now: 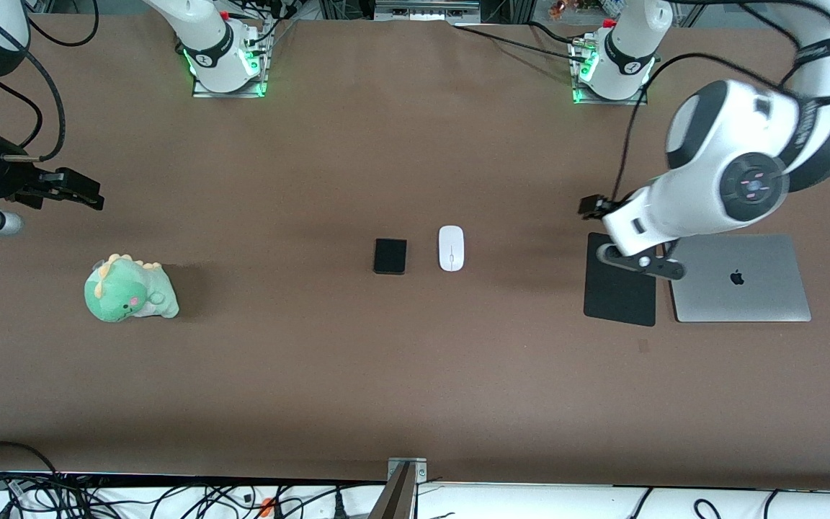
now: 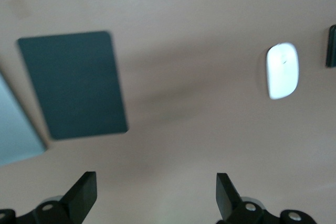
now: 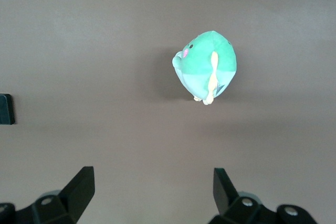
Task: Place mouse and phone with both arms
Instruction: 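Move the left gripper over the white mouse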
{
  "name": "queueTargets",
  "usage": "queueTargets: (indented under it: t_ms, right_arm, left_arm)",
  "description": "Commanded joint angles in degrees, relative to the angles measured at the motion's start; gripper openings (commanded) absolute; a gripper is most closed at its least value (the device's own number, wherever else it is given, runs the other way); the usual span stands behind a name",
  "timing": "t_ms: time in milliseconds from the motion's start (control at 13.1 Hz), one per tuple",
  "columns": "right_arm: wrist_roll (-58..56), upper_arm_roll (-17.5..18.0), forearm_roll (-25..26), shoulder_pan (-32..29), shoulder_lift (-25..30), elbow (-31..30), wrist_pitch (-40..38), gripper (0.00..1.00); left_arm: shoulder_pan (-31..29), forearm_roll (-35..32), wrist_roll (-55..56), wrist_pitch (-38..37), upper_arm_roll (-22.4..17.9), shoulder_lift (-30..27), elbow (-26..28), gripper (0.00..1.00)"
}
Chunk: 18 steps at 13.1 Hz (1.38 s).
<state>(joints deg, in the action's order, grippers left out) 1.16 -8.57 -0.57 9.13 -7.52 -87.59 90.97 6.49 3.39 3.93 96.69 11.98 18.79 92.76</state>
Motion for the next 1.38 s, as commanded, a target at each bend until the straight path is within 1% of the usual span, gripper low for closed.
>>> queueTargets:
  t_ms: [0, 230, 459, 536, 689, 765, 842, 918, 1224, 1301]
  right_arm:
    - [-0.98, -0.04, 0.14, -0.16, -0.3, 1.1, -0.36, 1.0]
    - [-0.98, -0.04, 0.14, -0.16, -0.3, 1.1, -0.36, 1.0]
    - [-0.98, -0.04, 0.14, -0.16, -0.3, 1.1, -0.27, 1.0]
    - [-0.98, -0.04, 0.14, -0.16, -0.3, 1.1, -0.36, 1.0]
    - [-0.98, -0.04, 0.14, -0.25, -0.3, 1.1, -0.36, 1.0]
    - [-0.98, -0.04, 0.14, -0.25, -0.3, 1.1, -0.36, 1.0]
    - [-0.98, -0.04, 0.14, -0.16, -0.3, 1.1, -0.36, 1.0]
    - [-0.98, -0.04, 0.14, -0.25, -0.3, 1.1, -0.36, 1.0]
    - [-0.98, -0.04, 0.14, -0.25, -0.3, 1.1, -0.36, 1.0]
    - [-0.98, -0.04, 0.14, -0.25, -0.3, 1.1, -0.36, 1.0]
  left_arm:
    - [5.88, 0.92, 5.63, 5.84, -0.11, 3.95, -1.71, 1.0]
    - [11.69, 0.75, 12.57, 15.86, -0.11, 8.61, -1.71, 1.0]
    - [17.22, -0.74, 24.07, 23.78, -0.37, 14.14, -1.18, 1.0]
    - [18.02, -1.53, 25.41, 26.5, -0.2, 15.99, -0.66, 1.0]
    - [20.92, -1.63, 26.91, 31.25, -0.72, 17.5, 1.45, 1.0]
    - [21.28, -2.67, 27.88, 33.71, -0.73, 18.38, 2.41, 1.0]
    - [21.89, -5.64, 28.76, 36.17, -0.64, 19.17, 3.38, 1.0]
    - [21.9, -7.24, 30.51, 37.41, -0.55, 19.96, 3.83, 1.0]
    - [23.39, -7.78, 33.15, 39.44, -0.81, 22.33, 3.83, 1.0]
    - [23.57, -7.87, 33.95, 41.89, -0.81, 23.12, 3.92, 1.0]
